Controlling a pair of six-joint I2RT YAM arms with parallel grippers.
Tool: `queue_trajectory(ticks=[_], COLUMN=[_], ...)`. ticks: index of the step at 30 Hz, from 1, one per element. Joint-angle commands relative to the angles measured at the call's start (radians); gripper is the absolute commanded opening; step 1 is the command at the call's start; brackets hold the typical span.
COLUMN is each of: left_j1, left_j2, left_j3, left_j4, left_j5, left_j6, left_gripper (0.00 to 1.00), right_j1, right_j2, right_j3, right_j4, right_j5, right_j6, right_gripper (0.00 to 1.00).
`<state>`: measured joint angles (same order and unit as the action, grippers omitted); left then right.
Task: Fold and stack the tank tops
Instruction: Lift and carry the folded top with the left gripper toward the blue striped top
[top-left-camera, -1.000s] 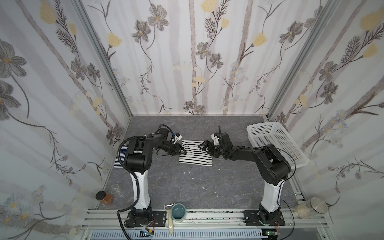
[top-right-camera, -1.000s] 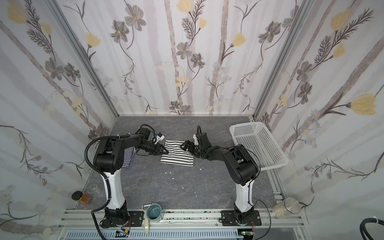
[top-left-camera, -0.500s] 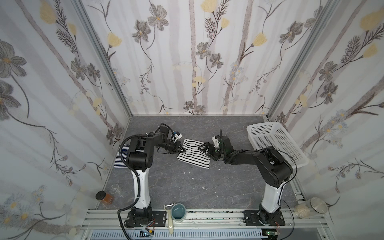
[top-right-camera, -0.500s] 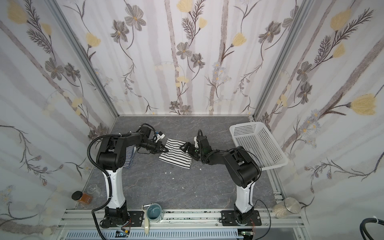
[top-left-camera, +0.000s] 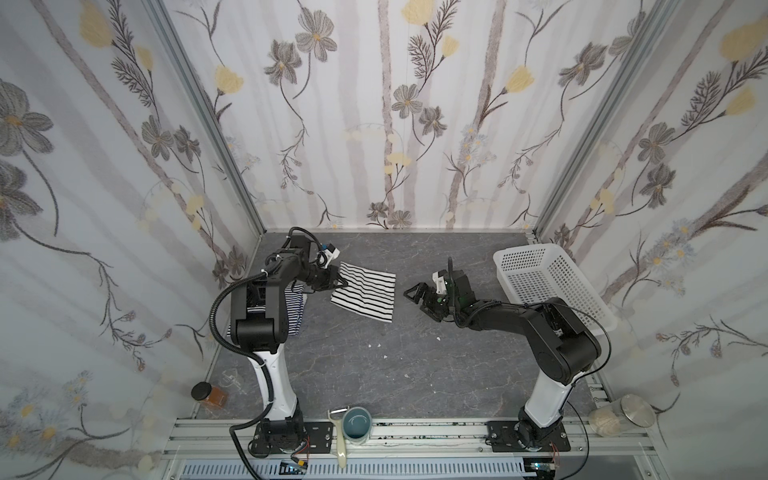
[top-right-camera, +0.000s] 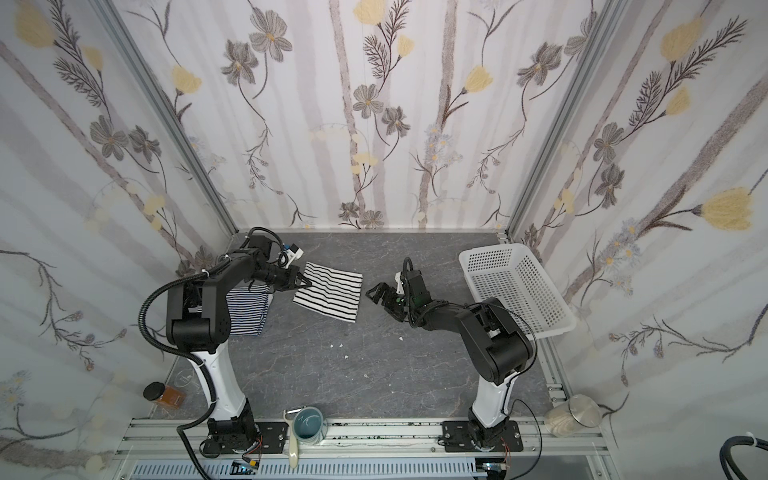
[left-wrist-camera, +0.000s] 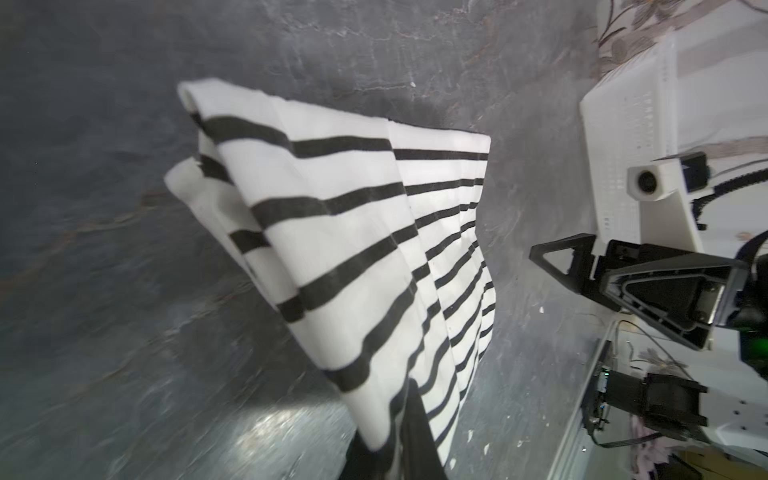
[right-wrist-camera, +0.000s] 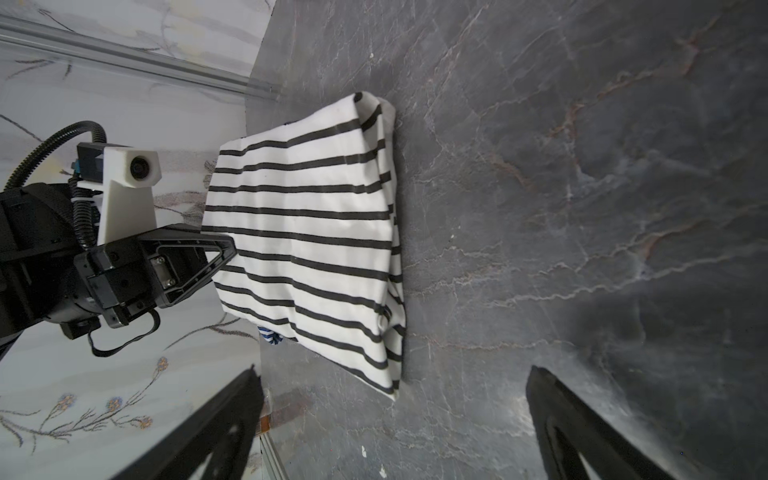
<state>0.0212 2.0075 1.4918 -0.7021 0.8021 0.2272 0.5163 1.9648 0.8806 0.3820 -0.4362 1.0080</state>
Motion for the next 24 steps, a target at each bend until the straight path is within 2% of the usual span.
queue_trajectory(ticks=[1, 4, 11, 17, 24], left_j1=[0.03, 0.076, 0.166, 0.201, 0.255], left_j2=[-0.04, -0.077, -0.172, -0.241, -0.254], left_j3=[0.023, 0.037, 0.107, 0.119, 0.184], left_j4=[-0.149, -0.212, -0.398, -0.434, -0.487], left_j5=[-0.19, -0.279, -0.332, -0.478, -0.518], left_j6=[0.163, 0.247, 0.404, 0.459, 0.502], left_gripper=[0.0, 0.0, 0.0, 0.0, 0.0], right_j1=[-0.001, 0.0, 0.004, 0.004, 0.005], right_j2=[0.011, 0.025, 0.062, 0.064, 0.069], right_j3=[0.011, 0.018, 0.036, 0.046, 0.063], right_j4=[0.005, 0.013, 0.025, 0.025, 0.012], right_j5=[0.001, -0.007, -0.017, -0.024, -0.026], right_j6=[-0.007, -0.005, -0.001, 0.006, -0.006], right_gripper=[1.0, 1.0, 1.0, 1.0, 0.99])
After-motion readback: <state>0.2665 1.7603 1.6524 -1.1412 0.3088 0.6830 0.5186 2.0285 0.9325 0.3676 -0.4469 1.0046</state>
